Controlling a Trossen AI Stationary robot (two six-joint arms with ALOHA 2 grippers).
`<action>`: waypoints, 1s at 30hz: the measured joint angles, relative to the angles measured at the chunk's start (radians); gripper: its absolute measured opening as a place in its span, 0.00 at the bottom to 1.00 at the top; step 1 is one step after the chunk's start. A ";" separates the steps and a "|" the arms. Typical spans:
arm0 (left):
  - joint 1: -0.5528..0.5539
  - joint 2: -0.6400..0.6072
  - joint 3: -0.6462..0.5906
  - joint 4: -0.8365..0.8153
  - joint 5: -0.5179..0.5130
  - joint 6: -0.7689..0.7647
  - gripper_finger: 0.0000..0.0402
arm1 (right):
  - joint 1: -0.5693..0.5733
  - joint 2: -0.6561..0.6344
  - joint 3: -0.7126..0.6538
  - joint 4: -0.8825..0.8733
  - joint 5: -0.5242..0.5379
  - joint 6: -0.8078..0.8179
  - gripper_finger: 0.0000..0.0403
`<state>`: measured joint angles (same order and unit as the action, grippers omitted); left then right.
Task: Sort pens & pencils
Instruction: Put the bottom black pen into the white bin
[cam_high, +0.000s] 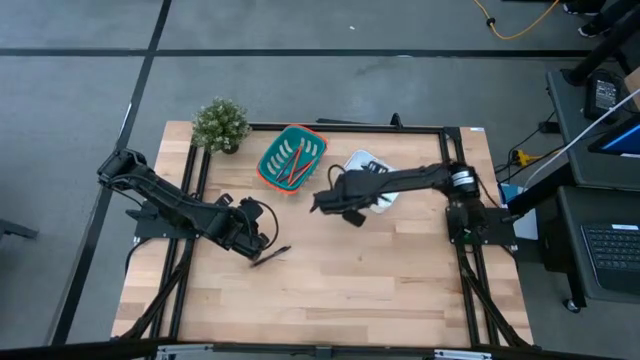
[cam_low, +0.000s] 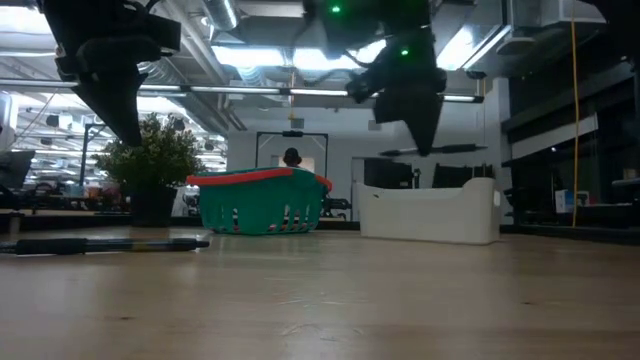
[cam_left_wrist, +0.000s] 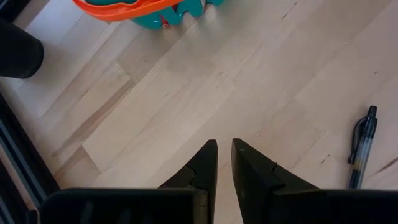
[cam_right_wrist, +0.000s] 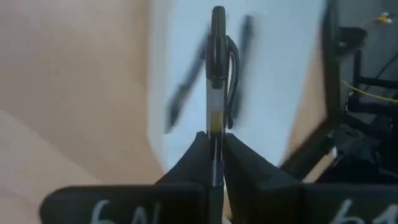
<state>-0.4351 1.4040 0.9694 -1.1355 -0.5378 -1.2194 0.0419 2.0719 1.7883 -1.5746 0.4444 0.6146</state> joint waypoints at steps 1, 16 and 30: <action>0.001 0.000 0.000 0.000 0.000 0.000 0.11 | -0.009 -0.023 -0.021 0.002 0.008 0.002 0.07; 0.018 0.000 0.000 0.009 0.002 -0.006 0.11 | -0.200 -0.142 -0.313 0.281 0.013 -0.191 0.07; 0.026 0.000 0.000 0.024 0.004 -0.003 0.11 | -0.258 -0.142 -0.351 0.447 -0.031 -0.298 0.07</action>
<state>-0.4095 1.4040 0.9695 -1.1114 -0.5343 -1.2221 -0.2157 1.9297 1.4376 -1.1272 0.4138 0.3166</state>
